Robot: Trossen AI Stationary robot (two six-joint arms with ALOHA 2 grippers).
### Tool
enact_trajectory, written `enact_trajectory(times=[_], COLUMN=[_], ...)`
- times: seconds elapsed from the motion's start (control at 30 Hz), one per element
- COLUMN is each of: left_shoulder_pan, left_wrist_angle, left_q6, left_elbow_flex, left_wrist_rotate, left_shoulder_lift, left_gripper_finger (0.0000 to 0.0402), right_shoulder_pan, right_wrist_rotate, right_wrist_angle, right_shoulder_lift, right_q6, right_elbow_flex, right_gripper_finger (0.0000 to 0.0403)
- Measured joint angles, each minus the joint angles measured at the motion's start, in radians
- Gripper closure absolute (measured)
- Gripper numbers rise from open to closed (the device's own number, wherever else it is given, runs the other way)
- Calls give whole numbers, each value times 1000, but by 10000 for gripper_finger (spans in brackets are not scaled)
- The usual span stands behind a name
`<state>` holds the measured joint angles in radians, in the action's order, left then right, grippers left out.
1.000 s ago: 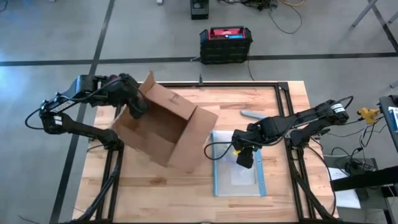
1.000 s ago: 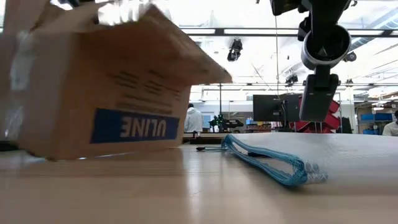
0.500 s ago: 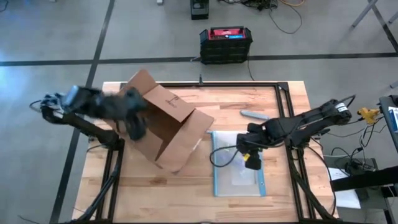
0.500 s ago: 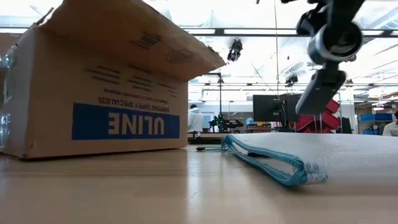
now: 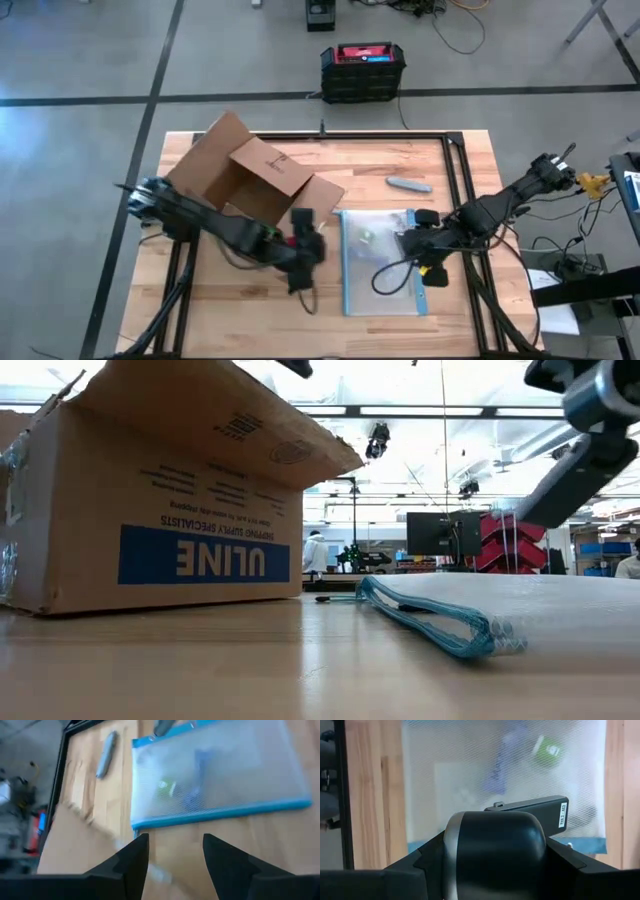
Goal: Unpack boxes
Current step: Put the black mini fan into the white zip bag
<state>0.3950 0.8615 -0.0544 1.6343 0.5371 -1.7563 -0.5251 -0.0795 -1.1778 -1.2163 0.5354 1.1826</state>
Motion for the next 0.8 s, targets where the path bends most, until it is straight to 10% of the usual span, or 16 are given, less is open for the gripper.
enact_trajectory(times=[0.47,0.8], left_shoulder_pan=[-62,-67], left_wrist_angle=[-35,-68], left_q6=[492,745], left_elbow_flex=[227,261], left_wrist_rotate=[-100,-167], left_shoulder_lift=[-465,-555], left_gripper_finger=[204,212], right_shoulder_pan=[-102,-119], right_wrist_rotate=[-2,-3], right_wrist_angle=[21,67], right_shoulder_lift=[6,5], right_q6=[99,134], right_elbow_flex=[-27,-27], right_gripper_finger=[190,190])
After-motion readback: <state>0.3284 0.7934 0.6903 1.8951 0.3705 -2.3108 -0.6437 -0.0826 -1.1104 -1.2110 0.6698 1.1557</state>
